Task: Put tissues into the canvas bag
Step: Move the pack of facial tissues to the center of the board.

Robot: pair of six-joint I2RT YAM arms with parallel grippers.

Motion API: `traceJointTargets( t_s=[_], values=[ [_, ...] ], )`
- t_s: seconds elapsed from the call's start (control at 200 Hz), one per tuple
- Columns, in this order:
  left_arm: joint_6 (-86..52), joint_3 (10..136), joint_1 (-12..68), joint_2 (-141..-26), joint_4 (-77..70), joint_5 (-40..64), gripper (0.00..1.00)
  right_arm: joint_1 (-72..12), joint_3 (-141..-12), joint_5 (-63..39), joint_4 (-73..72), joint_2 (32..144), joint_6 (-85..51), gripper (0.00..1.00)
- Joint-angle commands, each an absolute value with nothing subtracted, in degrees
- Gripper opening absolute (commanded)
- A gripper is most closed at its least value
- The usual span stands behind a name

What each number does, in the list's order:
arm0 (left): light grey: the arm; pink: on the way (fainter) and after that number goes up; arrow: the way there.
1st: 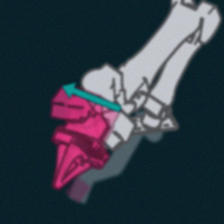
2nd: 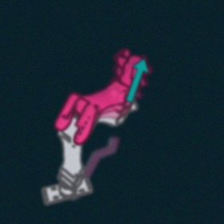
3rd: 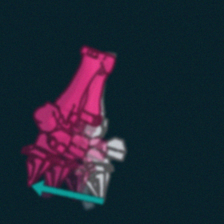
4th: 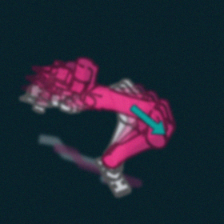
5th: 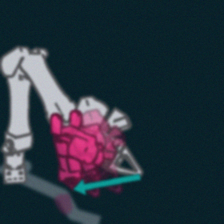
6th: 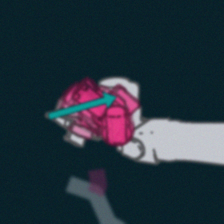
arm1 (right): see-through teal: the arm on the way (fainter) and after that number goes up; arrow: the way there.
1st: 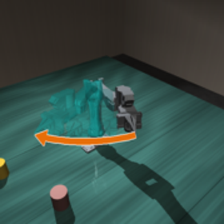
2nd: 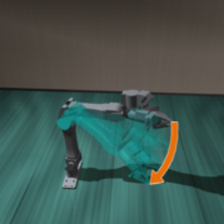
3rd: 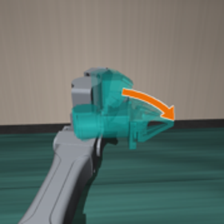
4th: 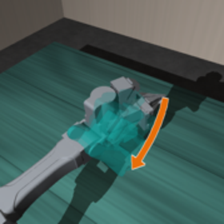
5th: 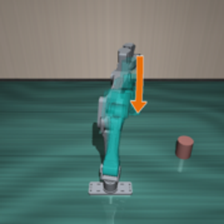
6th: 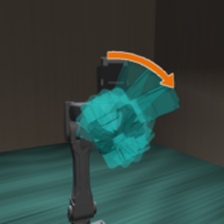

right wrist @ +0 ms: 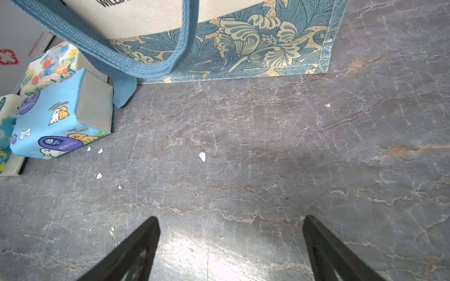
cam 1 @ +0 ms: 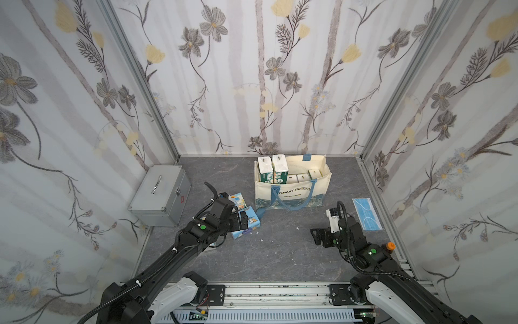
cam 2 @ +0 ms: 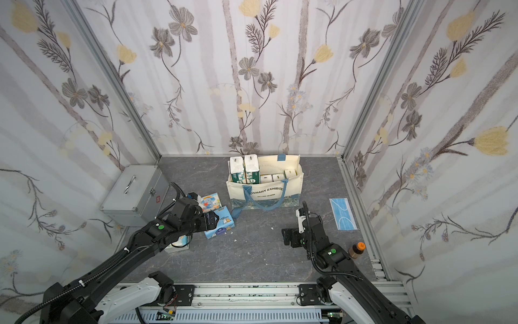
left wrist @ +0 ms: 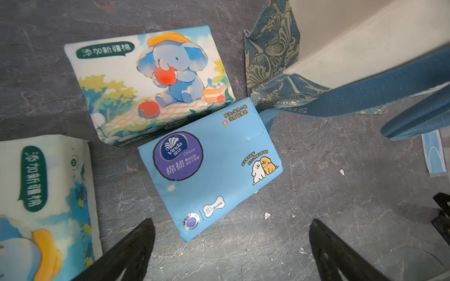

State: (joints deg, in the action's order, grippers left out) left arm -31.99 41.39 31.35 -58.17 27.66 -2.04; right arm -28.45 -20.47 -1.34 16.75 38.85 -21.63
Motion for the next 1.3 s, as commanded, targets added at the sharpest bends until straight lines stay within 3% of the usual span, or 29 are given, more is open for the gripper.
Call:
traceJointTargets(
  t_s=[0.0, 0.475, 0.944, 1.294],
  values=[
    [-35.6, 41.54, 30.96, -58.81, 24.03, -11.42, 1.0, -28.53, -20.0, -1.75, 14.86, 37.59, -20.98, 0.93],
    [-39.78, 46.78, 18.72, -79.44, 6.49, -14.0, 1.0, -28.59, -19.08, -2.74, 14.44, 35.38, -20.91, 0.94],
    [-35.54, 62.9, 17.62, -102.15, 14.12, -21.33, 1.0, -28.65, -18.12, -3.59, 13.74, 33.14, -20.65, 0.94],
    [-41.95, 54.54, 19.83, -96.05, 13.95, -11.11, 1.0, -28.65, -17.86, -3.43, 13.9, 32.18, -20.63, 0.94]
  ],
)
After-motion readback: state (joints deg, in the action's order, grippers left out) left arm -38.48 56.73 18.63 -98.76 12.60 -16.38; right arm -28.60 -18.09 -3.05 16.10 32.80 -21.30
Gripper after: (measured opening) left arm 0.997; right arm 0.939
